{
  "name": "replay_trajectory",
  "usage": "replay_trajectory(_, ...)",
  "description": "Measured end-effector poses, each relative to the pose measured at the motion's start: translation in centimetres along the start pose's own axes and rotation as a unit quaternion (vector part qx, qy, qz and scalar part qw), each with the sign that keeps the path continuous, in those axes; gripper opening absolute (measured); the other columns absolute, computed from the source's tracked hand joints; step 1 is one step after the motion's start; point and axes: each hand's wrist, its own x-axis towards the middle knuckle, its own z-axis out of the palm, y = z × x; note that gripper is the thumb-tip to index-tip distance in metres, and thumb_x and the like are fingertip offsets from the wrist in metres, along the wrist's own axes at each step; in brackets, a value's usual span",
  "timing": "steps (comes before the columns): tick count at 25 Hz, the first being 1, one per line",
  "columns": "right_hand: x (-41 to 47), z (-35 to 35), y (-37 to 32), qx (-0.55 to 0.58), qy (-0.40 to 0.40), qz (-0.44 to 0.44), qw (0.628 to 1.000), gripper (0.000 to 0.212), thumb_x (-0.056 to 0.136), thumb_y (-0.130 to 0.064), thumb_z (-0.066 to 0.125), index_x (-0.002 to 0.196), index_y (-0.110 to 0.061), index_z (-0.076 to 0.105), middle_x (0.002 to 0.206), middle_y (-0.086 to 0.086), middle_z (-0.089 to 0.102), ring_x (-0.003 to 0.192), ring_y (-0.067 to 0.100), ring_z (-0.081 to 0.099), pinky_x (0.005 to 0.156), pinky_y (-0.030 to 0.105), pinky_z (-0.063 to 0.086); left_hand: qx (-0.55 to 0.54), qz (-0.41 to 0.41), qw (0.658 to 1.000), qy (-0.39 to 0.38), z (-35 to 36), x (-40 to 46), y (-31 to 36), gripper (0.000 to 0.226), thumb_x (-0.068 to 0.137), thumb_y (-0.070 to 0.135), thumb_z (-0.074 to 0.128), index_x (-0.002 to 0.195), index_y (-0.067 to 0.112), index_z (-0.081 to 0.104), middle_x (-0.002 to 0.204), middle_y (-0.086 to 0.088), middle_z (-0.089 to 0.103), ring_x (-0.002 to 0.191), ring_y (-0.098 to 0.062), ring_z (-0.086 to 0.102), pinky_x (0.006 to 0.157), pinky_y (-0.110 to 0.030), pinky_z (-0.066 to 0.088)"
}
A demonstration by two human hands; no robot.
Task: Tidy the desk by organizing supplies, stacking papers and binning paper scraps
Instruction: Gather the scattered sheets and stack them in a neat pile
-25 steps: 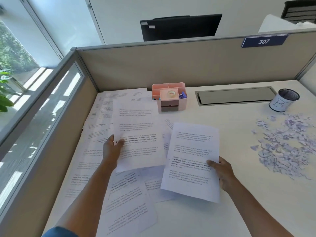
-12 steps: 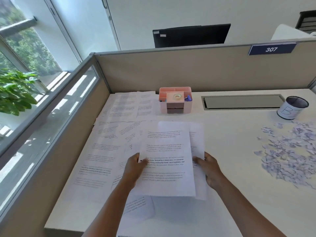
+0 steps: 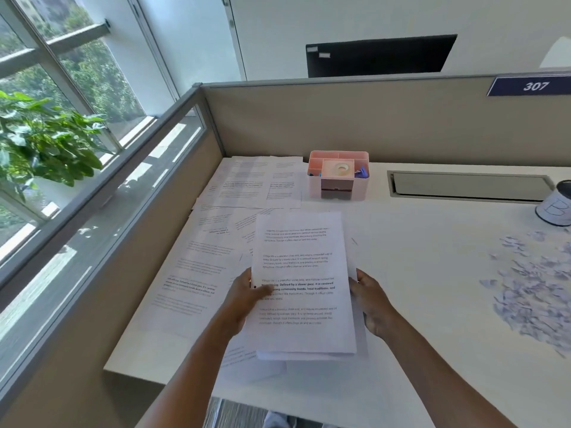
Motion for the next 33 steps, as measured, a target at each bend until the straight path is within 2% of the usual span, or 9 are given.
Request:
replay_trajectory(2, 0.1, -0.1, -0.1, 0.003, -0.006, 0.001, 1.000, 0.040, 0.099, -0.049, 0.049, 0.117, -0.020, 0.070, 0.112, 0.003, 0.074, 0.103, 0.021, 0.071, 0.090, 0.041, 0.054, -0.011, 0.010, 1.000, 0.007, 0.3, -0.1, -0.3, 0.044, 0.085, -0.001, 0.073, 0.123, 0.017, 0.061, 0.111, -0.008, 0.076, 0.098, -0.034, 0.074, 0.086, -0.058, 0.059)
replay_trajectory(4, 0.0, -0.3, -0.3, -0.002, -0.023, -0.025, 0.999, 0.043, 0.096, -0.054, 0.051, 0.119, -0.022, 0.069, 0.117, 0.002, 0.073, 0.109, 0.020, 0.069, 0.095, 0.042, 0.051, -0.027, 0.023, 0.999, 0.014, 0.6, -0.1, -0.5, 0.048, 0.081, -0.002, 0.075, 0.123, 0.015, 0.060, 0.112, -0.011, 0.075, 0.099, -0.035, 0.073, 0.086, -0.059, 0.058)
replay_trajectory(8, -0.3, -0.7, -1.1, -0.035, 0.003, -0.131, 0.991, 0.025, 0.085, -0.024, 0.075, 0.108, -0.020, 0.070, 0.109, 0.007, 0.075, 0.102, 0.030, 0.071, 0.078, 0.035, 0.059, -0.090, 0.043, 0.995, -0.024, 1.7, 0.4, 0.2, 0.061, 0.070, 0.011, 0.082, 0.126, 0.010, 0.058, 0.117, -0.017, 0.072, 0.103, -0.038, 0.072, 0.085, -0.056, 0.059)
replay_trajectory(12, -1.0, -1.7, -3.1, -0.039, 0.017, -0.205, 0.978, 0.026, 0.082, -0.026, 0.074, 0.107, -0.023, 0.071, 0.106, 0.006, 0.075, 0.093, 0.026, 0.073, 0.070, 0.029, 0.057, -0.137, 0.022, 0.987, -0.082, 2.9, 1.6, 2.3, 0.055, 0.074, 0.015, 0.082, 0.124, 0.003, 0.064, 0.118, -0.022, 0.071, 0.107, -0.040, 0.070, 0.085, -0.049, 0.060)
replay_trajectory(16, -1.8, -3.1, -5.0, -0.080, 0.052, -0.258, 0.961, 0.024, 0.083, -0.026, 0.075, 0.107, -0.027, 0.070, 0.105, 0.001, 0.075, 0.091, 0.019, 0.073, 0.070, 0.028, 0.058, -0.094, 0.086, 0.988, -0.083, 5.2, 2.7, 4.0, 0.050, 0.070, 0.016, 0.086, 0.117, 0.005, 0.070, 0.113, -0.017, 0.074, 0.103, -0.038, 0.072, 0.083, -0.048, 0.061)
replay_trajectory(21, -2.0, -4.8, -5.6, -0.083, 0.123, -0.279, 0.949, 0.025, 0.081, -0.029, 0.074, 0.105, -0.025, 0.070, 0.103, -0.001, 0.075, 0.090, 0.020, 0.072, 0.071, 0.034, 0.060, -0.116, 0.122, 0.983, -0.077, 8.1, 3.5, 3.9, 0.041, 0.073, 0.011, 0.085, 0.112, 0.008, 0.074, 0.111, -0.014, 0.075, 0.099, -0.033, 0.074, 0.076, -0.040, 0.061)
replay_trajectory(25, -1.9, -5.9, -3.0, -0.121, 0.172, -0.255, 0.944, 0.010, 0.087, -0.013, 0.072, 0.095, -0.018, 0.069, 0.093, 0.009, 0.073, 0.079, 0.022, 0.066, 0.069, 0.045, 0.054, -0.075, 0.099, 0.991, -0.047, 9.5, 3.6, 2.2, 0.045, 0.069, 0.021, 0.083, 0.111, 0.009, 0.072, 0.107, -0.008, 0.077, 0.100, -0.032, 0.074, 0.083, -0.044, 0.062)
replay_trajectory(28, -2.1, -6.2, -2.1, -0.127, 0.220, -0.258, 0.932, 0.006, 0.088, -0.010, 0.071, 0.087, -0.014, 0.066, 0.084, 0.016, 0.070, 0.071, 0.019, 0.058, 0.066, 0.038, 0.047, -0.059, 0.112, 0.992, -0.024, 10.3, 3.6, 1.7, 0.037, 0.070, 0.024, 0.081, 0.105, 0.017, 0.074, 0.102, -0.003, 0.079, 0.097, -0.027, 0.074, 0.083, -0.040, 0.062)
replay_trajectory(33, -2.3, -5.9, -1.7, -0.127, 0.243, -0.294, 0.916, 0.017, 0.086, -0.009, 0.074, 0.087, -0.026, 0.068, 0.081, -0.005, 0.073, 0.072, 0.006, 0.066, 0.064, 0.022, 0.052, -0.043, 0.145, 0.987, -0.045, 10.6, 3.4, 1.2, 0.042, 0.072, 0.021, 0.085, 0.112, 0.020, 0.072, 0.106, 0.001, 0.077, 0.096, -0.018, 0.074, 0.079, -0.034, 0.062)
